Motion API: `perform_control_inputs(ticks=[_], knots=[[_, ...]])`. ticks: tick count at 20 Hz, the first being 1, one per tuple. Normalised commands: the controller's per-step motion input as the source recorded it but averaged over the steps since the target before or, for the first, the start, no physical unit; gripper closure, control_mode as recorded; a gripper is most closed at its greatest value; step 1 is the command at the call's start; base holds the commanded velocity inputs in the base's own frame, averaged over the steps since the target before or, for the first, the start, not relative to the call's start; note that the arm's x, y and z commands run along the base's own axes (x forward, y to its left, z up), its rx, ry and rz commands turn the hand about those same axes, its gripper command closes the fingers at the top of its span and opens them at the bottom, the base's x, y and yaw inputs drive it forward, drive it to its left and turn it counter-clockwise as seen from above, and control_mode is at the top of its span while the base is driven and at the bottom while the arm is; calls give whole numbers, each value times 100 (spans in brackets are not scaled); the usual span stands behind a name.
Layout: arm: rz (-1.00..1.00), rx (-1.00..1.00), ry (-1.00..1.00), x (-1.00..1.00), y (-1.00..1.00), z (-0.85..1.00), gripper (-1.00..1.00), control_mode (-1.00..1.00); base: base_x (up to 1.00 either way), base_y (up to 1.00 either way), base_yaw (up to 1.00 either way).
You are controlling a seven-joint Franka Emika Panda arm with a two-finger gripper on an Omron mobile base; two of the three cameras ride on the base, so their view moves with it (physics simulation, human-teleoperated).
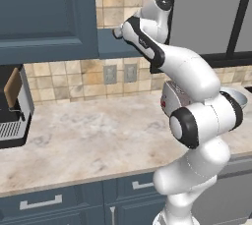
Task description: Pick the kiwis from the cabinet and place them in one bowl. Pick the lemon from the sink and place it in the other bowl.
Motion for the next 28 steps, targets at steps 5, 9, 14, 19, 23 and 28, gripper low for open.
perform_control_inputs(ticks=[5,9,14,19,23,28], knots=[[3,-2,5,54,16,-11,-100,-100,0,0,0],[1,-4,6,40,29,-2,-100,-100,0,0,0],[2,-1,8,21,13,-16,-100,-100,0,0,0],[5,3,11,12,0,-24,-100,-100,0,0,0],[3,0,1,11,6,-12,100,-100,0,0,0],[1,0,-2,-2,-1,0,100,-100,0,0,0]])
